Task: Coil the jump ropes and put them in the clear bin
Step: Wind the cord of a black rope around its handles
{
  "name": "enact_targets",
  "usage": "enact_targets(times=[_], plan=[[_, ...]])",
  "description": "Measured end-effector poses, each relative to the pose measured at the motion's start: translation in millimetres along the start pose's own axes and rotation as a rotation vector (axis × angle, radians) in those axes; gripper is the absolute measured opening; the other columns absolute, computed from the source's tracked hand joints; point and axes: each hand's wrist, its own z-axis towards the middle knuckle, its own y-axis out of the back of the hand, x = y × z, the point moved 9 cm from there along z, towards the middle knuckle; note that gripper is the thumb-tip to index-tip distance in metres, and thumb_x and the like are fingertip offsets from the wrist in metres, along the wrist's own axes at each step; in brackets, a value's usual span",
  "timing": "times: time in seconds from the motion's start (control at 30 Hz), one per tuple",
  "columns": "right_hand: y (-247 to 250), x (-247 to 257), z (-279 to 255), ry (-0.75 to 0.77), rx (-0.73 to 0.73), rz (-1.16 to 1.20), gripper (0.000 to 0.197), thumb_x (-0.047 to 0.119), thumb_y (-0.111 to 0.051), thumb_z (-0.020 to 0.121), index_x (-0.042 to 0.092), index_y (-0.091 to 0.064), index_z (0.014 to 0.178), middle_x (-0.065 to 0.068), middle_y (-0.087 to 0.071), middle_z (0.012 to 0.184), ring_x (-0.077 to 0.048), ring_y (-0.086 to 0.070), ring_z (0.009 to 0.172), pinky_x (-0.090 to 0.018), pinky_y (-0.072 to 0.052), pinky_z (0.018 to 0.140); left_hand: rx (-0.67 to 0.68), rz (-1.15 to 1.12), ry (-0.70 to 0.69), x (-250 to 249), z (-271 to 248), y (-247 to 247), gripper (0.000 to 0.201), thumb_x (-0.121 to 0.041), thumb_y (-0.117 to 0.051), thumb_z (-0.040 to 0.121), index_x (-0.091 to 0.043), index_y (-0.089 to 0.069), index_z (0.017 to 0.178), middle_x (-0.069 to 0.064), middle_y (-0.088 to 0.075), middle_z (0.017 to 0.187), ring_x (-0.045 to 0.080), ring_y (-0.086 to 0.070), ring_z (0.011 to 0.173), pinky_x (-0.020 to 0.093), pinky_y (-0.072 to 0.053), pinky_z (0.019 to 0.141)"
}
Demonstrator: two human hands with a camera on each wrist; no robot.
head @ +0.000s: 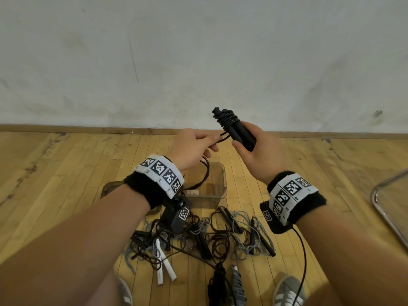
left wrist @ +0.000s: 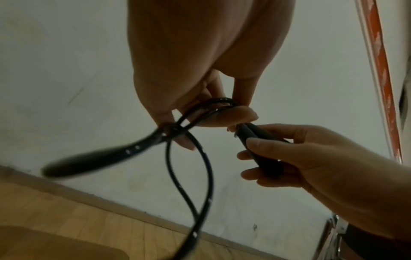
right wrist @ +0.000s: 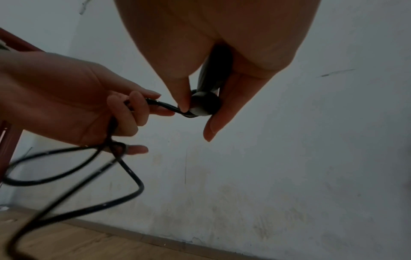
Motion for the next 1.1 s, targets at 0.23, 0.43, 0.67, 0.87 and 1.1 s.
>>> enact_targets(times=[0.23,0.43,0.67,0.87,1.1], plan=[[-5,-2,2,-0.02,0.039,-0.042,0.055,0.035,-0.069,0.095,0.034,-0.041,0.142,0.0,-0.07,0.102,-0.022,-0.066,0.081,-0.035,-0.056,0.07,0.014,-0.271,0.154,9,-5,-6,0.014,-0.014,-0.064,0.1,-0.008,-0.076,0.102,0.002,-0.068,0.074,0.006,-0.056,0.053,0.022,-0.056,0.061],[-24,6,0,0.105,0.067,0.025,0.047,0.041,-0.053,0.1,0.041,-0.03,0.141,0.006,-0.062,0.093,-0.012,-0.06,0.075,-0.031,-0.048,0.059,-0.006,-0.331,0.195,10,-7,-6,0.022,-0.027,-0.071,0.096,-0.007,-0.077,0.101,0.0,-0.069,0.072,0.008,-0.055,0.055,0.022,-0.054,0.062],[-35,17,-3,0.172,0.137,0.296,0.043,0.027,-0.05,0.104,0.033,-0.035,0.144,0.009,-0.051,0.093,0.002,-0.048,0.076,-0.023,-0.039,0.066,-0.093,-0.315,0.213,17,-5,4,0.043,-0.051,-0.078,0.085,-0.011,-0.08,0.099,0.002,-0.071,0.081,0.009,-0.055,0.059,0.027,-0.053,0.068],[-38,6,-3,-0.169,0.236,0.798,0.063,0.016,-0.073,0.093,0.03,-0.042,0.145,-0.007,-0.068,0.11,-0.021,-0.074,0.084,-0.03,-0.062,0.075,-0.078,-0.368,0.165,13,-2,1,0.033,-0.041,-0.077,0.089,-0.009,-0.077,0.095,-0.002,-0.066,0.073,0.008,-0.053,0.059,0.023,-0.051,0.064],[-27,9,-3,-0.132,0.282,0.749,0.034,0.014,-0.064,0.099,0.022,-0.057,0.131,-0.007,-0.075,0.107,-0.024,-0.077,0.083,-0.032,-0.064,0.075,-0.021,-0.142,0.055,0,-4,1,0.034,-0.049,-0.064,0.097,-0.018,-0.078,0.099,-0.002,-0.076,0.077,0.002,-0.068,0.072,0.022,-0.05,0.081]])
